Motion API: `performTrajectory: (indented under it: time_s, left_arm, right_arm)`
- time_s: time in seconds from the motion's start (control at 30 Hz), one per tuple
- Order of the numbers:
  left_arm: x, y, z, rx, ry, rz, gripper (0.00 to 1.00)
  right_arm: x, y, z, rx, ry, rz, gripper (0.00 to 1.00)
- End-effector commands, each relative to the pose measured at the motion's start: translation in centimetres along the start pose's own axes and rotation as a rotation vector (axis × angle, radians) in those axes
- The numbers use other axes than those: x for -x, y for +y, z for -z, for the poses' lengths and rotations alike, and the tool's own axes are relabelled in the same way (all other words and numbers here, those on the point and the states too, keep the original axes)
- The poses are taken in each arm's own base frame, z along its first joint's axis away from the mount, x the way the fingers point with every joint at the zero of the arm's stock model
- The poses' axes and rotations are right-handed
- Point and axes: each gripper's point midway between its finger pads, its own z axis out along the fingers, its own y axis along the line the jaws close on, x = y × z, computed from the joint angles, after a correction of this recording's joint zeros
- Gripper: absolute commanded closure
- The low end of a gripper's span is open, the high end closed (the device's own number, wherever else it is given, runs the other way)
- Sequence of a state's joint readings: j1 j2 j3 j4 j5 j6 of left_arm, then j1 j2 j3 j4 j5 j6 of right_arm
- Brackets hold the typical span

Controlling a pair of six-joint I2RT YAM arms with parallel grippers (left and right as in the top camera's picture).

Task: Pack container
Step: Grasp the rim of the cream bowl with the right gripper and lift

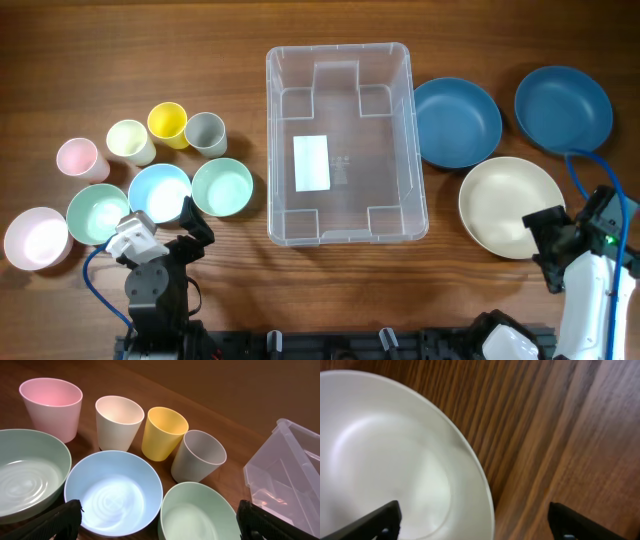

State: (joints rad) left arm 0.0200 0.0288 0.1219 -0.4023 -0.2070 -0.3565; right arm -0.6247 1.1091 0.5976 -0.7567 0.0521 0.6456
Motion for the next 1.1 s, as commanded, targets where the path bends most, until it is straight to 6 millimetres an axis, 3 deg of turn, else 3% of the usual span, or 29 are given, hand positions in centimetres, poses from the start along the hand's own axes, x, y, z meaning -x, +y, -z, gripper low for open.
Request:
performTrajectory:
  time_s: [0.0,0.13,0.17,0.33,0.57,0.6,0.7,0.87,1.07]
  left_arm:
    - [0.1,-0.2,0.0,-0.015,-0.004,-0.005,0.0]
    - [0.1,-0.2,0.0,-0.015,-0.004,-0.005,0.0]
    - [0.1,-0.2,0.0,-0.015,-0.003,-0.005,0.0]
    - [0.1,-0.2,0.0,-0.015,-0.004,-0.005,0.0]
    - [0.1,-0.2,0.0,-0.015,-0.004,-0.005,0.0]
    - [0.1,-0.2,0.0,-0.015,-0.004,-0.005,0.0]
    - [0.1,-0.2,0.0,-0.015,-0.004,-0.005,0.0]
    - [0.1,-0.2,0.0,-0.015,-0.004,-0.005,0.0]
    - [0.1,-0.2,0.0,-0.015,-0.004,-0.005,0.0]
  right_arm:
    - [-1.3,-0.5,-1.5,0.008,0.026,-0.019,0.11]
    - [-2.3,-1.1,-3.4,0.012,0.021,-0.02,0.23]
    - [-2.7,-1.3,-3.9,0.007,0.028,-0.02,0.36]
    - [-2.7,-1.2,-3.8,0.016,0.029,-0.023,0.73]
    - [-2.3,-1.0,-2.2,0.042,-0.007,-0.013,0.9]
    - [-2.0,-0.9,-1.6,0.052,-0.02,-0.014,0.95]
    - [-0.6,0.2,1.3,0.098,-0.072,0.0,0.96]
    - [2.4,3.7,8.1,0.258,-0.18,0.078,0.96]
    - [3.3,10.8,16.5,0.556,-0.193,0.308,0.96]
